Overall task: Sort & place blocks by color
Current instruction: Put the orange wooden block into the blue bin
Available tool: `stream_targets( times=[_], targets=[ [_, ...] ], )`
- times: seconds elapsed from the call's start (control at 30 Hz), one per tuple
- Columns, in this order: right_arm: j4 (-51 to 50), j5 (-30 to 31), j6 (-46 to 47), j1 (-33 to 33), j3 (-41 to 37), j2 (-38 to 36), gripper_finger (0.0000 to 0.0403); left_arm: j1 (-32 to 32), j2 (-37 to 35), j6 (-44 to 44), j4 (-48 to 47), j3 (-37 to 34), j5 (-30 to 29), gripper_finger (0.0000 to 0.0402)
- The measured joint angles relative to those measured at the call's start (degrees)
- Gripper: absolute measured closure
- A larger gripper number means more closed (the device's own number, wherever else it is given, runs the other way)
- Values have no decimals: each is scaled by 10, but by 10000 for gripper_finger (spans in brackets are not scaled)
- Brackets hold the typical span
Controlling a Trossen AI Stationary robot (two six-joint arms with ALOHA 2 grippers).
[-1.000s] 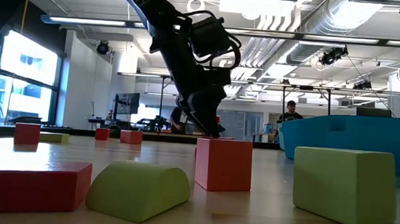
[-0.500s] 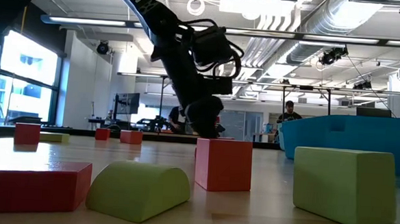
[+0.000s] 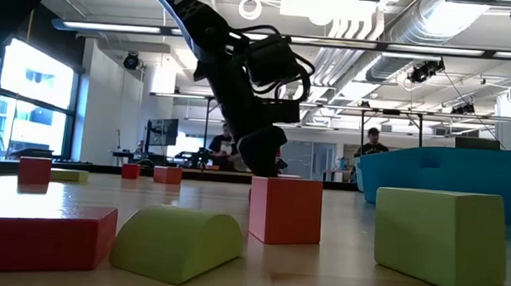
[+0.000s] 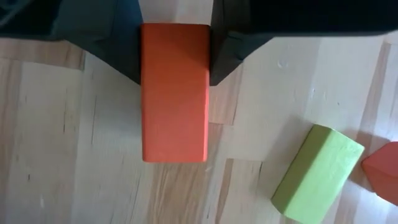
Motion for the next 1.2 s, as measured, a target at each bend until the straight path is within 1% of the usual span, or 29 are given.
stream_targets(
  times=[0.13, 0.27, 0.37, 0.63, 0.7, 0.83, 1.0, 1.1, 1.2],
  targets=[
    [1, 1, 0, -7, 0, 0, 176, -2, -2, -15, -2, 0, 28, 298],
    [11, 31, 0, -16, 1, 0, 180, -4, -12, -44, -17, -1, 31, 298],
    [27, 48, 0, -19, 1, -1, 181, -7, -29, -42, -19, -1, 27, 298],
    [84, 56, 2, -33, 1, -7, 181, -7, -89, -34, -21, -1, 24, 298],
    [95, 80, 1, -41, 1, -14, 181, -7, -106, -23, -20, -1, 23, 298],
    [97, 157, 0, -60, 1, -40, 181, -7, -136, 9, -21, -1, 6, 298],
    [98, 246, -12, -102, 1, -79, 181, -7, -174, 38, -22, -1, 4, 298],
    [109, 279, -23, -140, 1, -99, 181, -7, -197, 45, -21, -1, 4, 298],
    [126, 290, -44, -184, 1, -109, 181, -8, -216, 45, -22, -1, 4, 298]
  ],
)
